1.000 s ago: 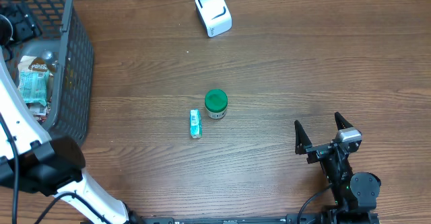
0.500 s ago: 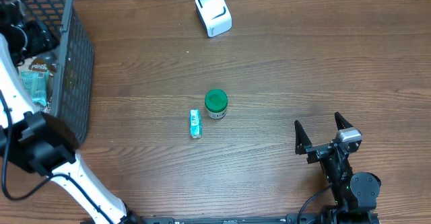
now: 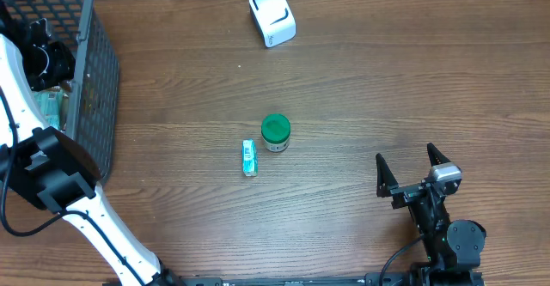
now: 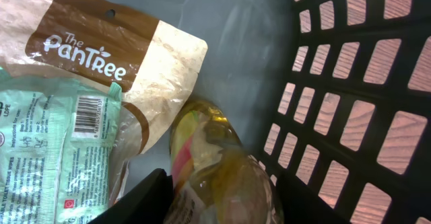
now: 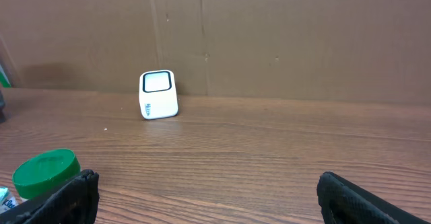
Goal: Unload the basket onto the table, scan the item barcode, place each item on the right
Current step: 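Grasp the yellow Vim dish soap bottle in the basket with left gripper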
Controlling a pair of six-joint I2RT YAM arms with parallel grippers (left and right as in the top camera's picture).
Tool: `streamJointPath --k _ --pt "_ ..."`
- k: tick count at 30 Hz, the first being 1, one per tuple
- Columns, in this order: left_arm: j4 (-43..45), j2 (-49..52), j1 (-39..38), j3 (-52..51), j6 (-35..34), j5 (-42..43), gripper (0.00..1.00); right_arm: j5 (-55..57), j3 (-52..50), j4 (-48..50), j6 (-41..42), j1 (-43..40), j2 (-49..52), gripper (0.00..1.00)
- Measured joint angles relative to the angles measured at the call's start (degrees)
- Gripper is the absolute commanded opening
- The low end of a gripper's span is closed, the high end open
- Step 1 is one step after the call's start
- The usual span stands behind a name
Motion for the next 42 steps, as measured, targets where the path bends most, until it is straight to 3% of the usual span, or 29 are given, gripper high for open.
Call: streamJointPath --k 6,11,13,21,35,42 --pt "-0.11 0.0 0.0 0.0 -2.56 0.04 0.37 0.02 0.0 0.02 0.0 0.0 0.0 1.0" --pt "-0.63 0.0 0.0 0.0 -5.73 -0.09 0.6 0.0 0.0 0.0 0.0 0.0 0.0 1.0" --pt "-0.98 0.0 0.0 0.0 -6.36 -0.46 0.64 0.0 0.0 0.0 0.02 0.0 0.0 1.0" --pt "-1.05 0.0 0.0 0.0 -7.85 -0.83 0.38 -0.02 0.0 0.02 -0.02 0.0 0.0 1.0" --pt "-2.45 -0.44 0.0 5.53 -12.22 -1.07 0.38 0.0 0.0 0.02 -0.02 0.0 0.0 1.0" --pt "-2.19 -9.51 0.0 8.7 -18.03 -1.07 0.36 0.02 0.0 0.02 0.0 0.0 0.0 1.0"
